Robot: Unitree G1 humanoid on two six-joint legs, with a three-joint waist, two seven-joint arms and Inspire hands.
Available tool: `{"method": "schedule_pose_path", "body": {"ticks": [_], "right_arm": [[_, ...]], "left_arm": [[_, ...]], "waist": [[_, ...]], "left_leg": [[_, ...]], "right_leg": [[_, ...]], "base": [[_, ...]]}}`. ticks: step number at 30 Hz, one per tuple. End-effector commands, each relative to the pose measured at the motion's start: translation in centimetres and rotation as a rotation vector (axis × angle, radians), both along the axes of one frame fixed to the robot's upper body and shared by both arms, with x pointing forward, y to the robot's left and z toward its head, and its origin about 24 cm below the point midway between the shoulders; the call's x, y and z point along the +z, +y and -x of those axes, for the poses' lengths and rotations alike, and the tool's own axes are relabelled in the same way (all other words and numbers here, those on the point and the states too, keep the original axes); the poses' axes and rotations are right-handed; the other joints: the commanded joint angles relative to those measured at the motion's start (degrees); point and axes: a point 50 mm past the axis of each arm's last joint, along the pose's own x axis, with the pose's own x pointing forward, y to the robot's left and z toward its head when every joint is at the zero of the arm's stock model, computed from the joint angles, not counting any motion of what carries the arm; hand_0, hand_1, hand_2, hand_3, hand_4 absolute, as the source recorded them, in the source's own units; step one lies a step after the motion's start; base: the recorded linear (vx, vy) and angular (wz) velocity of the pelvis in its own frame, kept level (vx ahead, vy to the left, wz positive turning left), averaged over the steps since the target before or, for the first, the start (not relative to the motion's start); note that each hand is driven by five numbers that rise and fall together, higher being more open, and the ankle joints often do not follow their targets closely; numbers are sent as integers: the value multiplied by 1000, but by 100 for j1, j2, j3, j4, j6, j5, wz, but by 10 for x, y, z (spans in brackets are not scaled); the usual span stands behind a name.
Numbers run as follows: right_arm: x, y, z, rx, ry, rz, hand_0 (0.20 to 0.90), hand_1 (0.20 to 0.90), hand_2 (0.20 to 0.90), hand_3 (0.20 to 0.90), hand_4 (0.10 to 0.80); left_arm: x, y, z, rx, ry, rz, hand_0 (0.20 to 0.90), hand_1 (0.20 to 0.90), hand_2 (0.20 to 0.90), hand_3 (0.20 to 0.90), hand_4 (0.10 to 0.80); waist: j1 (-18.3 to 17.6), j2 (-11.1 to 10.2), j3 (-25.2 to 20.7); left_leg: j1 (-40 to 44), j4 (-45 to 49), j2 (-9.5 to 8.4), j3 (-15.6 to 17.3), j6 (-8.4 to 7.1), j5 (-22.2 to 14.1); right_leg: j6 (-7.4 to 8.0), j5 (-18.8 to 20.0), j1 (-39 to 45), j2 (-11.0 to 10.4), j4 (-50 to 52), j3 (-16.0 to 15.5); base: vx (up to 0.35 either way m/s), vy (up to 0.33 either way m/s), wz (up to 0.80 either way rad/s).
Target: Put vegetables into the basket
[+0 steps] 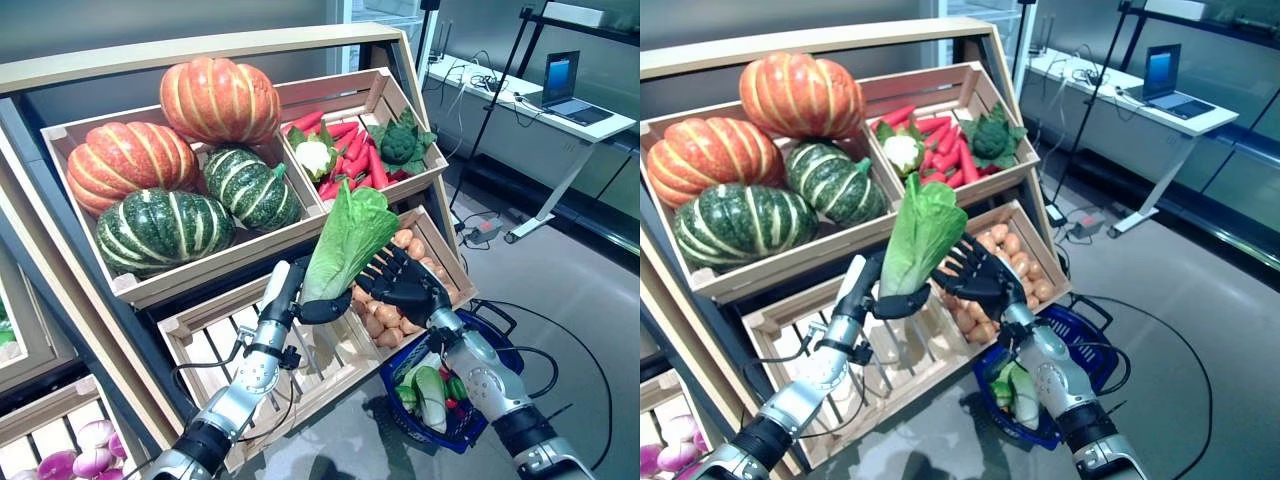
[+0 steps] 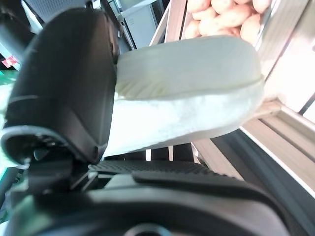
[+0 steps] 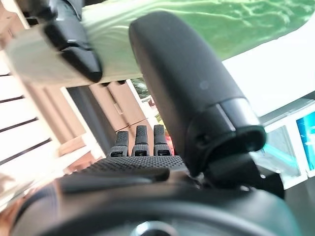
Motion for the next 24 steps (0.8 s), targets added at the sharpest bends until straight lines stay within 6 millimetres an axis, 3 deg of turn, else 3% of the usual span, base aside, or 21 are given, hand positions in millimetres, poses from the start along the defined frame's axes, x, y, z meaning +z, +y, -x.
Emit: {"method": "schedule_pose_path", "body": {"ticks": [1,17,24], "right_arm": [[69,19,-30,-22,-227,-167,900,900,900,900,800],[89,26,-55,19,-200,-225,900,900,900,900,800],[88,50,-41,428,-163,-546,900,900,900,900,800]], "left_arm": [[67,-35,-18,-178,-303,113,300,300,300,300,400],[72,-72,-8,-447,-274,126,300,300,300,300,400],[65,-79,-3,-553,-213,143,300,300,300,300,400]], "waist": [[121,-161,-437],[274,-180,-464],[362,-186,-513]], "left_leg": [[-165,-12,-149,30,165,-279],[-252,-12,-167,-134,157,-302],[-299,-12,-166,-239,142,-312]], "right_leg": [[-165,-68,27,-73,-3,6],[-159,-65,14,-114,-3,-111],[-145,-90,25,-130,-3,-232]], "base": [[0,0,0],[-3,1,9],[-5,-9,9]]}}
